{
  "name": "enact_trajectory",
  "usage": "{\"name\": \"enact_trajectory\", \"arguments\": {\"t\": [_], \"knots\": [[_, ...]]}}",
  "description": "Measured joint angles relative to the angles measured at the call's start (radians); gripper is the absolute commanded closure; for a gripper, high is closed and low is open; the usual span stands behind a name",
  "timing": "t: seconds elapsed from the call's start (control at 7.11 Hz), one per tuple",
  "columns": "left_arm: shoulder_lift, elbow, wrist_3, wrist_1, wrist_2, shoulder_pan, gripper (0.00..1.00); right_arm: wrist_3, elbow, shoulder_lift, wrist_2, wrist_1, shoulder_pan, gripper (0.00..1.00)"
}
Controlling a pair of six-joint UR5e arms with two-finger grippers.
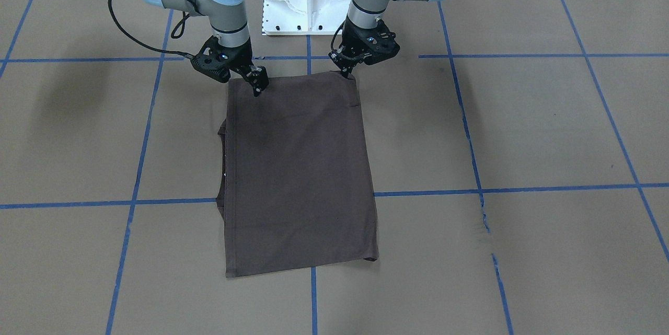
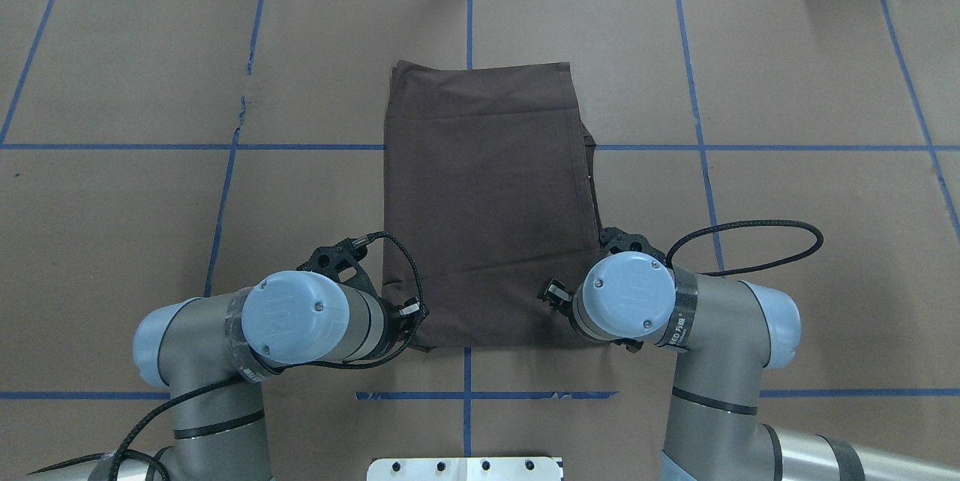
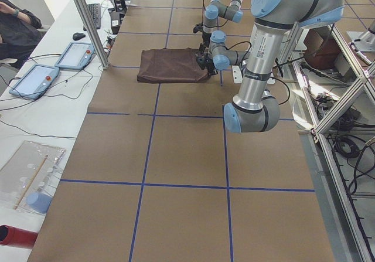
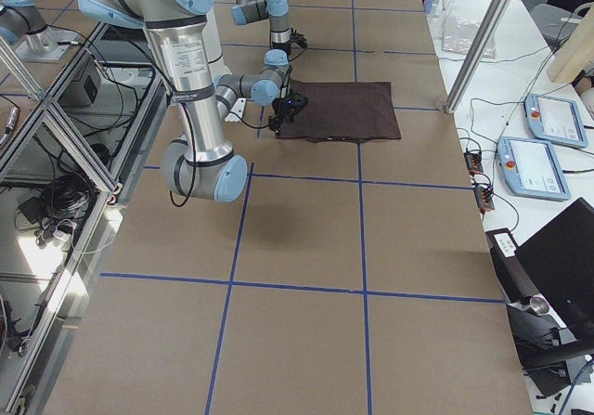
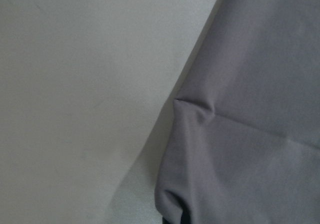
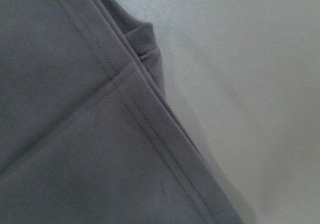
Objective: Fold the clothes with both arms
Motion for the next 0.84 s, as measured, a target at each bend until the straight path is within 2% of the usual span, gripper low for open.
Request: {"name": "enact_trajectory", "arguments": {"t": [0.14, 0.28, 0.42, 0.56, 0.7, 0.84], "knots": [[0.0, -0.002, 0.0, 0.0, 0.0, -0.002, 1.0, -0.001, -0.003, 0.0, 0.0, 0.0, 0.0, 0.0], [0.0, -0.004, 0.0, 0.0, 0.0, -0.004, 1.0, -0.001, -0.004, -0.001, 0.0, 0.0, -0.001, 0.21], [0.0, -0.005, 0.0, 0.0, 0.0, -0.007, 1.0, 0.0, -0.004, -0.001, 0.0, 0.0, -0.001, 0.57], [0.001, -0.006, 0.0, 0.001, 0.0, -0.008, 1.0, -0.001, -0.005, 0.001, 0.0, 0.0, -0.001, 0.85], [0.002, -0.007, 0.0, 0.001, 0.0, -0.01, 1.0, -0.005, -0.004, 0.003, 0.001, 0.0, -0.001, 1.0], [0.003, -0.007, 0.0, 0.001, 0.0, -0.013, 1.0, -0.009, -0.003, 0.004, 0.002, 0.0, -0.001, 1.0]]}}
